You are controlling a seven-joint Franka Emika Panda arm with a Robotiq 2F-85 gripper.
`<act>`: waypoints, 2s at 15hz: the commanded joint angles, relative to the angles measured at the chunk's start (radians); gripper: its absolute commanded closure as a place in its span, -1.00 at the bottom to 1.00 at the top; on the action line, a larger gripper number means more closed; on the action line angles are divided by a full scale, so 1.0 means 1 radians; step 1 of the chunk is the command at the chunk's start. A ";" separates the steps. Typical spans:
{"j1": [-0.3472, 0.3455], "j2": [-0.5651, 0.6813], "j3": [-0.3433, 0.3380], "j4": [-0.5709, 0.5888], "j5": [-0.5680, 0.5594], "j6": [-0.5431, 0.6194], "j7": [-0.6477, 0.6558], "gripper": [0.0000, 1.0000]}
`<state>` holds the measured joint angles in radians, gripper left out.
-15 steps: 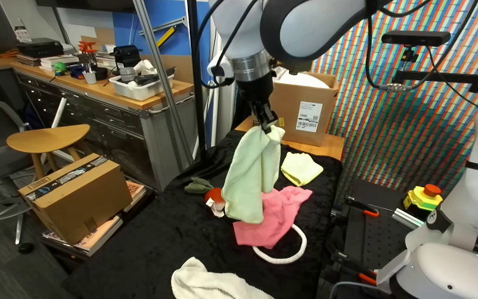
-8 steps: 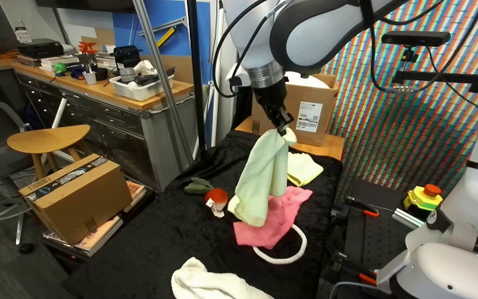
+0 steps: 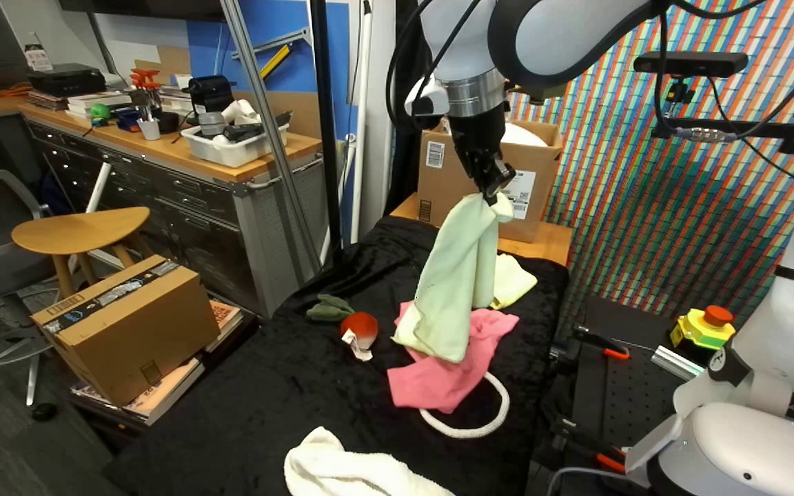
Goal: Stack the objects on the table together
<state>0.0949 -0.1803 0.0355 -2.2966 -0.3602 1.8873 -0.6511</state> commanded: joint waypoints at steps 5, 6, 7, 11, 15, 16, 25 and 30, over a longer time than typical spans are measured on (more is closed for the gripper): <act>0.029 0.081 0.044 0.020 0.000 0.029 0.014 0.92; 0.032 0.102 0.051 0.026 0.000 0.039 0.025 0.92; 0.034 0.130 0.059 0.032 -0.004 0.060 0.046 0.92; 0.034 0.199 0.075 0.047 -0.015 0.078 0.077 0.93; 0.026 0.238 0.074 0.061 -0.019 0.076 0.092 0.36; 0.024 0.241 0.072 0.064 -0.013 0.079 0.094 0.24; 0.017 0.257 0.071 0.111 -0.016 0.120 0.159 -1.00; 0.023 0.348 0.072 0.196 0.027 0.282 0.376 -1.00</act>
<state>0.1165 0.0917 0.1037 -2.1750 -0.3566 2.0970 -0.3859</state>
